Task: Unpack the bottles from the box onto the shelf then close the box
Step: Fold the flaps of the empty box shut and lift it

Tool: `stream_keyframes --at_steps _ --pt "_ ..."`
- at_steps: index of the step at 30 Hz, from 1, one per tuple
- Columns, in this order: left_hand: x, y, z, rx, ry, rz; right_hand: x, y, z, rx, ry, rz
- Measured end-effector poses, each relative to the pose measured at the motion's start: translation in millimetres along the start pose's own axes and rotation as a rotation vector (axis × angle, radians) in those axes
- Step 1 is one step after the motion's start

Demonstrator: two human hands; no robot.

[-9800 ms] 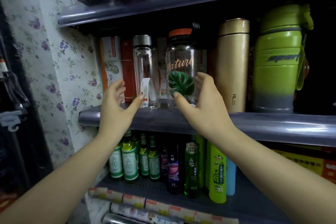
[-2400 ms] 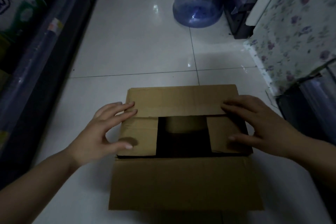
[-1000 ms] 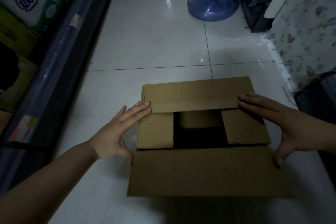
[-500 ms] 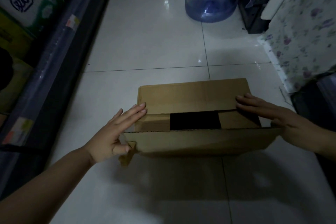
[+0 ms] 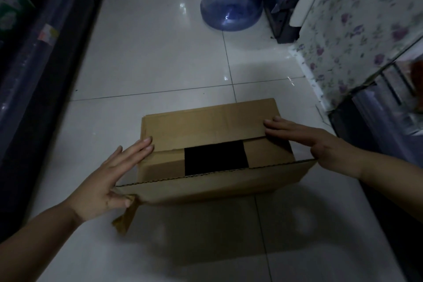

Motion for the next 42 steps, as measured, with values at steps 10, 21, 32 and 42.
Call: stream_keyframes --at_steps 10,21,32,42 --pt "-1 -1 4 0.007 -0.016 -0.013 18 1 37 0.041 0.029 -0.008" --pt "0 -15 -30 0.456 0.227 -0.262 21 -9 34 0.026 -0.036 -0.200" --pt "-14 -20 -42 0.282 0.252 -0.434 20 -24 41 0.001 0.006 -0.435" --pt "-31 -10 -35 0.165 0.367 -0.481 3 -15 47 0.129 -0.076 -0.567"
Point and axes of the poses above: each hand's wrist, its own x-axis away from the middle knuckle, its own y-axis out of the back of the hand, z = x × y, the point moved 4 cm from there along -x, towards the middle knuckle, and after that the axes turned 12 degrees about -z, right-handed, at the moved point
